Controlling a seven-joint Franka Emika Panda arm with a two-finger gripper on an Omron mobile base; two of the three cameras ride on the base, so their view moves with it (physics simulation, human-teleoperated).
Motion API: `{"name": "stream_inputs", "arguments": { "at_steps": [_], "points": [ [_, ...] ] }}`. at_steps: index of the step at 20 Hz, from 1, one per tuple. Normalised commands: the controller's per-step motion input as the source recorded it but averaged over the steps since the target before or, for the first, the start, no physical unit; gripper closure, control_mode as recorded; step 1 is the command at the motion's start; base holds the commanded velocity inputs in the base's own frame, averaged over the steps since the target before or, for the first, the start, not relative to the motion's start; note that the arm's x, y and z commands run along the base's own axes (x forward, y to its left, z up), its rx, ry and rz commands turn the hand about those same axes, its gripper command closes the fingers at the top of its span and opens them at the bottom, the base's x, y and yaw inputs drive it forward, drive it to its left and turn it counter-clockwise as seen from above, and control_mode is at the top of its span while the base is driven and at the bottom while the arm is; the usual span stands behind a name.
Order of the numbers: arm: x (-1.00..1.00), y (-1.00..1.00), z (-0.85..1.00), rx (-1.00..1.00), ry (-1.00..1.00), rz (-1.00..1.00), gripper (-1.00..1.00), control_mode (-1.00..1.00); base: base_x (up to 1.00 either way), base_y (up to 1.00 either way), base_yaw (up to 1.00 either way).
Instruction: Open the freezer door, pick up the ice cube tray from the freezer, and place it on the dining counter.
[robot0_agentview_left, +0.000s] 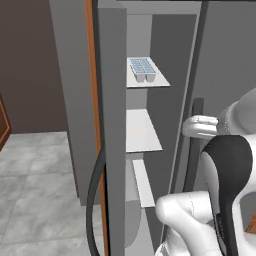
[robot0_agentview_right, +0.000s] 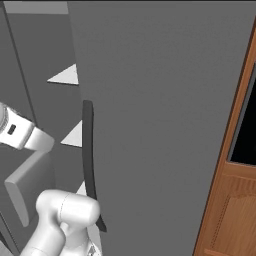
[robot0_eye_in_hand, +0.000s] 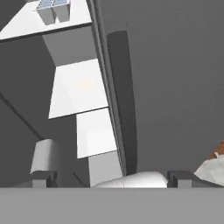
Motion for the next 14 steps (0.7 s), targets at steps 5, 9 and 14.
{"name": "stream_inputs", "arguments": {
  "at_steps": [5,9,14],
  "points": [
    [-0.03,0.27,0.17,0.24,-0.14,-0.47,-1.00,-1.00,0.00,0.00,0.00],
    [0.09,0.16,0.06,0.23,-0.18,-0.55,-1.00,-1.00,0.00,0.00,0.00],
    [0.22,0.11,0.03,0.19,-0.20,-0.55,-1.00,-1.00,0.00,0.00,0.00]
  ]
}}
